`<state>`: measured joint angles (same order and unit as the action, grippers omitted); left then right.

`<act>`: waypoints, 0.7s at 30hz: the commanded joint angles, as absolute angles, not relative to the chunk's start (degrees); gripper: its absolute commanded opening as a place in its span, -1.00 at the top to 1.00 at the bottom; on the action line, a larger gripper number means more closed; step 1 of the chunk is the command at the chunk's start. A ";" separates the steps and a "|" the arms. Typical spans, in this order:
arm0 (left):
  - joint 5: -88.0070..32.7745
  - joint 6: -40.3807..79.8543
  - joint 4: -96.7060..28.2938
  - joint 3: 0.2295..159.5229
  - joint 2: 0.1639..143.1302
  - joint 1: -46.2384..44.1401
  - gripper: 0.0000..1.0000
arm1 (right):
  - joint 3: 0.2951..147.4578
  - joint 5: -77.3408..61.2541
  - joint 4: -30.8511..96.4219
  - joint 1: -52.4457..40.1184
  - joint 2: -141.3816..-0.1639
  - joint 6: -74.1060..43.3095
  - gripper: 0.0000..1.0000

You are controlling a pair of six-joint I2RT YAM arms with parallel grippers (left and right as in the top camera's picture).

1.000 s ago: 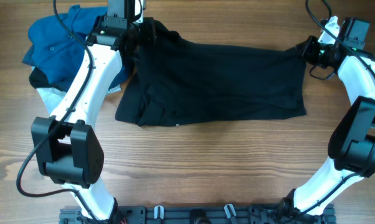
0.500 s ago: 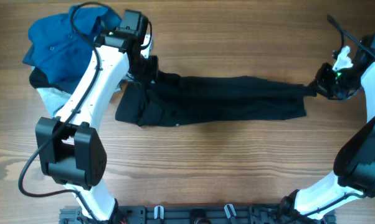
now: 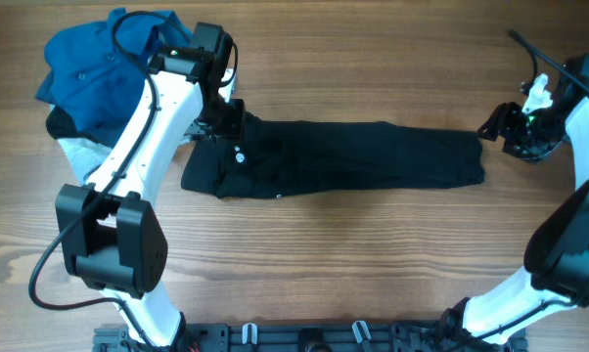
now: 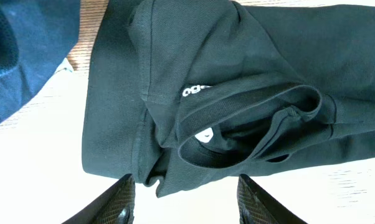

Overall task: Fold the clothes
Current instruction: 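Fold the shirt's top edge downward toward the bottom with both grippers, then push the right end leftward with the right gripper, folding it in half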

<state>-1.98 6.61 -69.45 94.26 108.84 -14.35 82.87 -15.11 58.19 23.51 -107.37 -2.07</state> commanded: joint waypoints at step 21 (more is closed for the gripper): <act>-0.78 6.42 -66.65 94.61 106.96 -14.37 -0.27 | 80.14 -13.91 59.31 21.78 -117.51 0.30 0.91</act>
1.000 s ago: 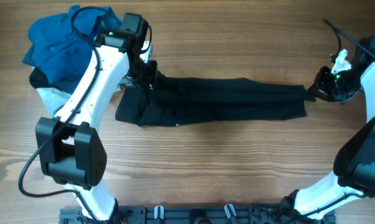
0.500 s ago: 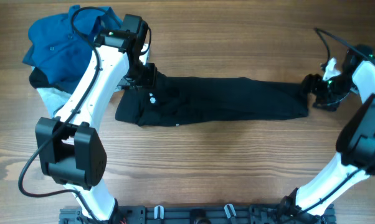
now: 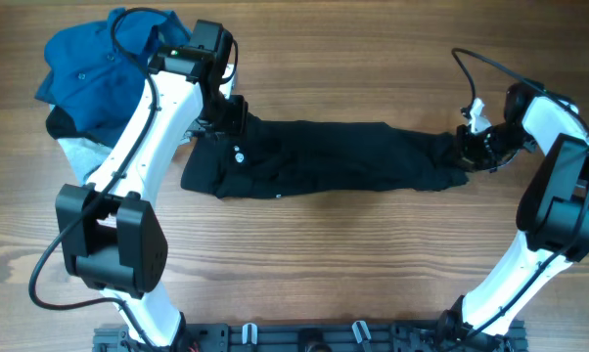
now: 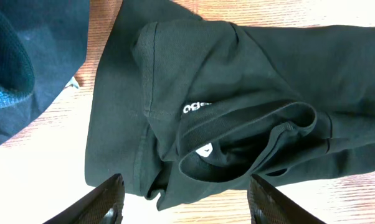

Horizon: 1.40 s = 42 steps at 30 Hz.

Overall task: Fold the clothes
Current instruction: 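Push the right end leftward with the right gripper, folding it in half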

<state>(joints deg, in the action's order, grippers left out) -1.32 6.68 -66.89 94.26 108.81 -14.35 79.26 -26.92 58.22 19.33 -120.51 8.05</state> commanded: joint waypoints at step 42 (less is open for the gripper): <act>-0.97 6.44 -64.40 94.61 106.94 -14.37 -0.41 | 54.68 -21.54 33.98 0.32 -98.15 -16.43 0.91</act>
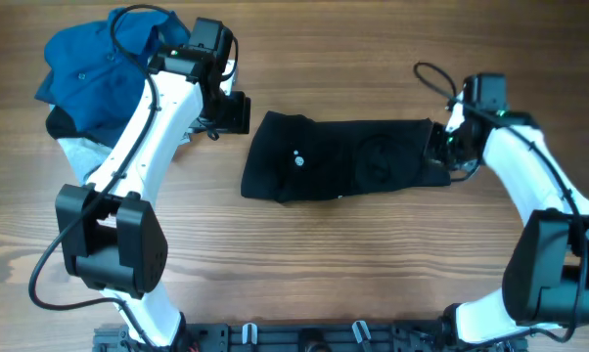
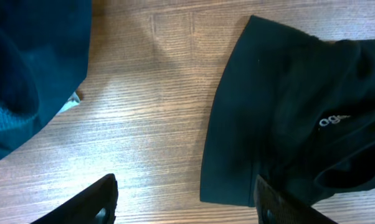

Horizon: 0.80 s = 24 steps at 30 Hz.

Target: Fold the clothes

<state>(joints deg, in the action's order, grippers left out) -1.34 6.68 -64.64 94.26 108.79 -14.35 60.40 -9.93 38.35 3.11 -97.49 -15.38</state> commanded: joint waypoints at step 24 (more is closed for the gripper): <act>-4.45 16.62 -66.08 94.37 107.77 -14.24 -1.00 | 53.56 -34.63 26.59 -8.05 -100.44 -12.19 0.90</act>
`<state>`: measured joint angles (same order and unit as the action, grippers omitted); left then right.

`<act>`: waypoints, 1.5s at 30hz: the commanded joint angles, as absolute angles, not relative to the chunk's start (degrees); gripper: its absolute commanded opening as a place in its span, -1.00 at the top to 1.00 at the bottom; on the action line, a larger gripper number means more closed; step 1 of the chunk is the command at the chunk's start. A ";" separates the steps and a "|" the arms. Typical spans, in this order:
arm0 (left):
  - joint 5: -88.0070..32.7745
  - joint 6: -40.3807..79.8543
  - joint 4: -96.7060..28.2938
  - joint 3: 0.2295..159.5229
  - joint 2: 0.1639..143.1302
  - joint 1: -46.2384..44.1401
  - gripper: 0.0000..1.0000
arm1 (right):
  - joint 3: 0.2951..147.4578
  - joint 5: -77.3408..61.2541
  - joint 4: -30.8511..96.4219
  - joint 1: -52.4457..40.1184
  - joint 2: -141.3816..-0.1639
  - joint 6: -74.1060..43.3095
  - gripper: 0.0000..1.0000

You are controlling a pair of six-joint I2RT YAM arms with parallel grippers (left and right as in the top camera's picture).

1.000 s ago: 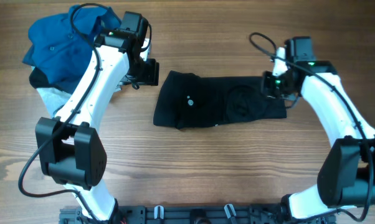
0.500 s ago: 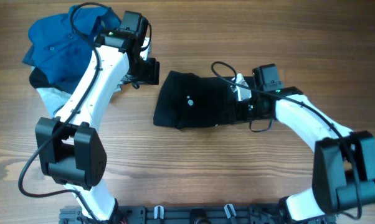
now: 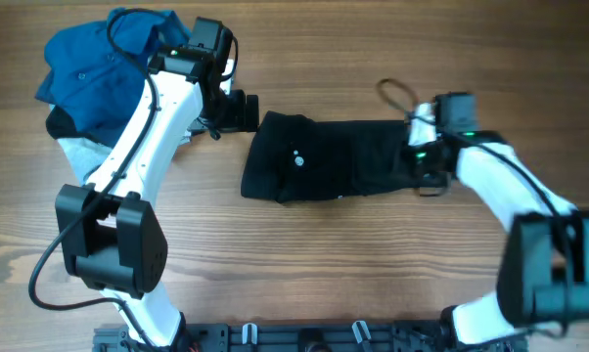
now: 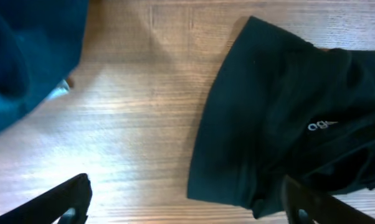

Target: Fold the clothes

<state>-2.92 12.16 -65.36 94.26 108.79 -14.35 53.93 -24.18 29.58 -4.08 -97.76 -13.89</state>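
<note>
A black garment (image 3: 324, 156) lies folded in a short band across the middle of the table, with a small white logo (image 3: 297, 156) near its left end. The left wrist view shows that left end (image 4: 281, 118) and the logo (image 4: 324, 126). My left gripper (image 3: 244, 110) hovers wide open just off the garment's upper left corner, with bare wood between its fingertips (image 4: 69, 199). My right gripper (image 3: 422, 158) sits on the garment's right end, pinching the folded-over cloth.
A heap of blue clothes (image 3: 99, 68) lies at the back left beside my left arm, with a bit of white cloth (image 3: 74, 152) under it. Its edge shows in the left wrist view (image 4: 25, 56). A black cable loops above the right wrist.
My right gripper has moved left along the garment's right end, bringing that end slightly further in. The left gripper's fingers stand a little wider apart. The garment's left edge has not moved.
The garment first lay stretched long, with my open left gripper over its collar end and my right gripper off its far end. Then the right gripper was on that end. Later the garment was much shorter and clear of the left gripper; now it is shorter still.
</note>
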 commanded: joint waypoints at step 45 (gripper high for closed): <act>-21.10 7.68 -55.16 79.68 99.74 -11.62 0.40 | 57.28 -28.25 36.05 -0.60 -73.65 -4.60 0.78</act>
<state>-26.96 8.19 -53.56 79.26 99.13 -11.77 56.84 -29.26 36.14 -0.60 -73.82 -5.04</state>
